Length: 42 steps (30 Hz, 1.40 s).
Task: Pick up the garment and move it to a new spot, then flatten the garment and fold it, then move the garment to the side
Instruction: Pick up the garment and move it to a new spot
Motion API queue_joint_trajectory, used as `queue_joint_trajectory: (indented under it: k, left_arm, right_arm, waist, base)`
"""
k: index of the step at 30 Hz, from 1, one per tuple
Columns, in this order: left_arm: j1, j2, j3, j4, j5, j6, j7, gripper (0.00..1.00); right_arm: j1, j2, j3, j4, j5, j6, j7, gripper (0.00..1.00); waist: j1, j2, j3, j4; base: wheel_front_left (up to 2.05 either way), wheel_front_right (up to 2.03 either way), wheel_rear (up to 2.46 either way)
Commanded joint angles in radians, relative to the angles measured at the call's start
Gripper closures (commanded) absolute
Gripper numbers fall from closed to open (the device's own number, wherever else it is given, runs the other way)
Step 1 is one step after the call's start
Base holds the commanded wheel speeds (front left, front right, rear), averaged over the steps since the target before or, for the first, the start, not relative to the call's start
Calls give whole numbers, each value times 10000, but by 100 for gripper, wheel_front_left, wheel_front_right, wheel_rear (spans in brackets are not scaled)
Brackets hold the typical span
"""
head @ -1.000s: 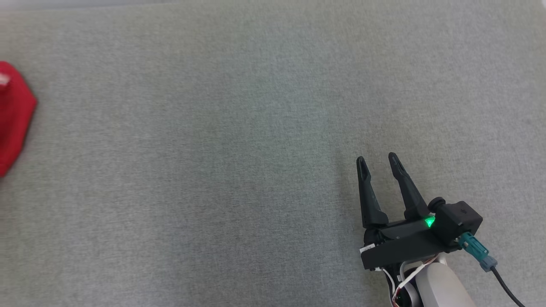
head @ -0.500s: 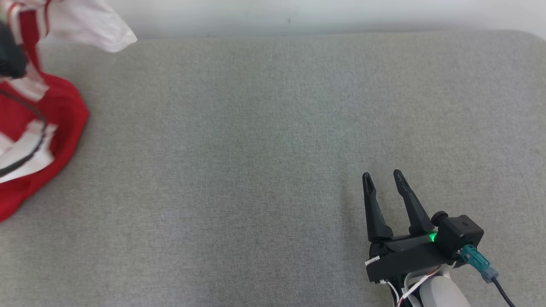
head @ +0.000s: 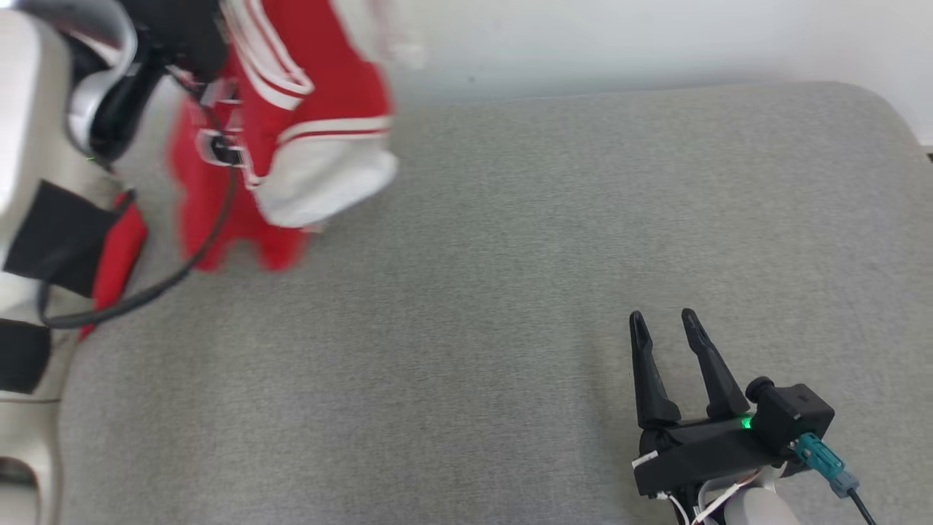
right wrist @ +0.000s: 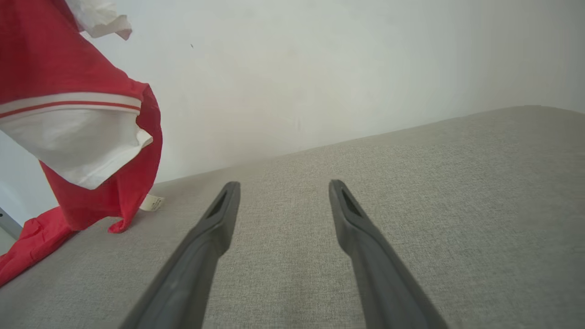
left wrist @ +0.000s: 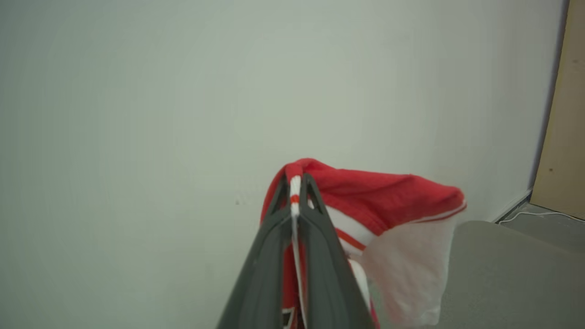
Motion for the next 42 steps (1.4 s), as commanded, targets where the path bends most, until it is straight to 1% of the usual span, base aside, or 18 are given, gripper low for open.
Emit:
queue_joint_trajectory:
  k: [1, 6, 7, 11, 17, 21, 26, 27, 29, 33, 37, 40, 41, 42]
  left_arm:
    - [142, -161, -78, -339, -69, 18, 137, 100]
    - [97, -731, -406, -1157, -235, 72, 422, 100]
    - [97, -731, -406, -1157, -235, 72, 422, 100]
    - [153, -1172, -660, -1551, -479, 55, 557, 100]
    - [777, -1629, -899, -1703, -818, 164, 564, 100]
    - [1519, -2075, -889, -1560, -1218, 417, 143, 100]
    - [2705, -2452, -1365, -1163, -1534, 593, -378, 100]
    - [2960, -2505, -1516, -1057, -1643, 565, -434, 100]
    - [3462, -2570, -1708, -899, -1794, 681, -745, 100]
    - [4342, -2636, -2384, -441, -2081, 661, -1122, 100]
    - [4778, -2658, -3017, -81, -2468, 664, -1556, 100]
    - [4934, -2649, -3466, -51, -2849, 810, -1896, 100]
    - [4911, -2652, -3621, -112, -2954, 860, -2036, 80]
    - [4920, -2661, -3762, -193, -3125, 894, -2168, 10]
  right_arm:
    - [39, -20, -25, -19, 72, 8, -54, 0]
    - [85, -19, -142, -24, 179, 8, -52, 0]
    - [85, -19, -142, -24, 179, 8, -52, 0]
    - [173, -16, -215, 7, 210, 8, -54, 0]
    - [146, -14, -265, -31, 301, 8, -52, 0]
    - [135, -14, -290, -7, 274, 8, -54, 0]
    - [11, -16, -299, -17, 178, 8, -54, 0]
    - [-12, -16, -304, -13, 183, 8, -53, 0]
    - [-67, -20, -347, 2, 176, 8, -54, 0]
    - [-37, -14, -418, 29, 88, 8, -54, 0]
    - [97, -16, -478, 102, -2, 8, -54, 0]
    - [158, -16, -504, 152, -45, 8, -54, 0]
    - [161, -16, -522, 161, -54, 8, -53, 0]
    - [161, -14, -514, 174, -56, 8, -54, 0]
  waist:
    - [1, 0, -59, -306]
    - [1, 0, -65, -790]
    - [1, 0, -65, -790]
    - [1, 0, -42, -1120]
    - [1, 0, 83, -1469]
    - [1, 0, 113, -1529]
    - [1, 0, 145, -1595]
    - [1, 0, 146, -1611]
    - [1, 0, 133, -1633]
    - [1, 0, 123, -1592]
    - [1, 0, 52, -1475]
    - [1, 0, -15, -1369]
    - [1, 0, -41, -1315]
    - [1, 0, -67, -1278]
  base:
    - [0, 0, 0]
    - [0, 0, 0]
    - [0, 0, 0]
    - [0, 0, 0]
    - [0, 0, 0]
    - [0, 0, 0]
    - [0, 0, 0]
    - [0, 0, 0]
    - [0, 0, 0]
    - [0, 0, 0]
    - [0, 0, 0]
    - [0, 0, 0]
    - [0, 0, 0]
    - [0, 0, 0]
